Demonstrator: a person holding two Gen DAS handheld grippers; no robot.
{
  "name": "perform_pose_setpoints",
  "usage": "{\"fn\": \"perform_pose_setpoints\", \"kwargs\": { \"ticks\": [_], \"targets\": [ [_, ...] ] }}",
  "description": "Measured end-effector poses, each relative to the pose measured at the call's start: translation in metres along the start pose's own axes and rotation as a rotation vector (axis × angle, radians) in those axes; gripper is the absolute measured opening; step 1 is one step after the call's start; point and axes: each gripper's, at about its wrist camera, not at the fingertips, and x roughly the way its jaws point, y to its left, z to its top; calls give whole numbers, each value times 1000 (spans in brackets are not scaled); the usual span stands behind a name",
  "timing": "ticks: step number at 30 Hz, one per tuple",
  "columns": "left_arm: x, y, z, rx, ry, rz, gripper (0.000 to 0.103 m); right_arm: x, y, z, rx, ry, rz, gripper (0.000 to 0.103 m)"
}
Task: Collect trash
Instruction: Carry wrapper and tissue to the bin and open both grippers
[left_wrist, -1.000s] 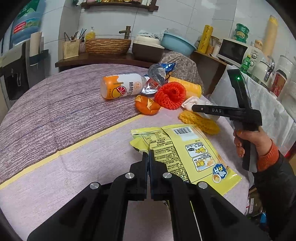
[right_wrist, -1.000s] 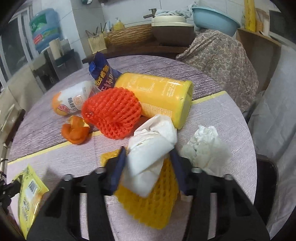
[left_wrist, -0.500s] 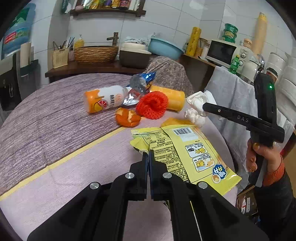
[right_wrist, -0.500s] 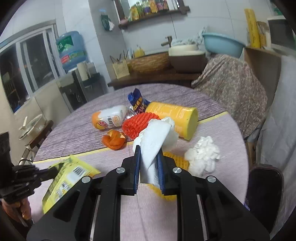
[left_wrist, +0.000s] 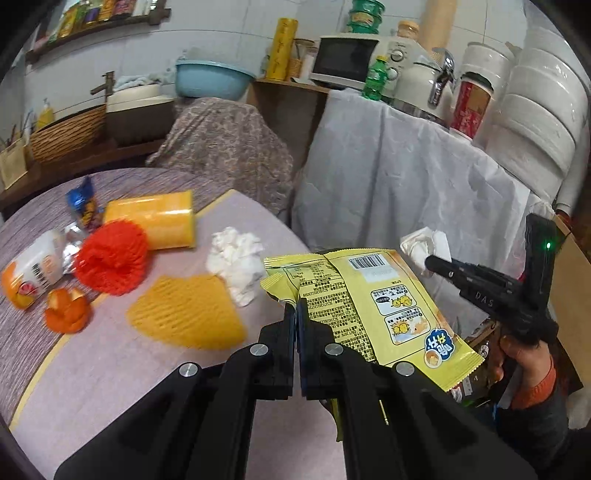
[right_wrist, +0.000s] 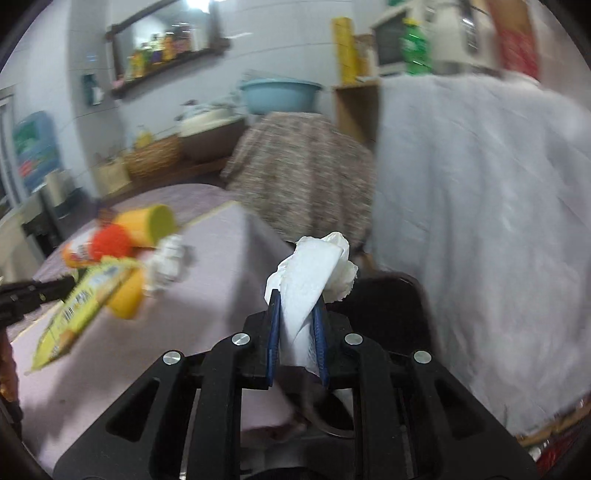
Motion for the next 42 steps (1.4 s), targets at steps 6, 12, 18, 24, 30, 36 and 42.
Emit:
{"fn": "perform_pose_setpoints", "kwargs": {
  "ticks": [6,12,18,24,30,36,42],
  "targets": [
    [83,-66,29,99,83,3,3,14,-55,-32,110,59,-99,18],
    [153,-108,33,155,179,56,3,23,-80,-60,168,107,-121,18],
    [200,-119,28,143,245,125,3,36,-90,-72,193,137,-132,18],
    [216,-130,25,174,277,130,14,57,-98,-84,199,174,-117,19],
    [178,-125,31,157,134,137,81,68,-85,-90,167,162,-151,71],
    [137,-120,36,156,61,109,92,70,-76,-87,159,166,-142,81],
    [94,-108,36,124,-4,72,97,56,-65,-79,145,139,-127,86]
  ]
}}
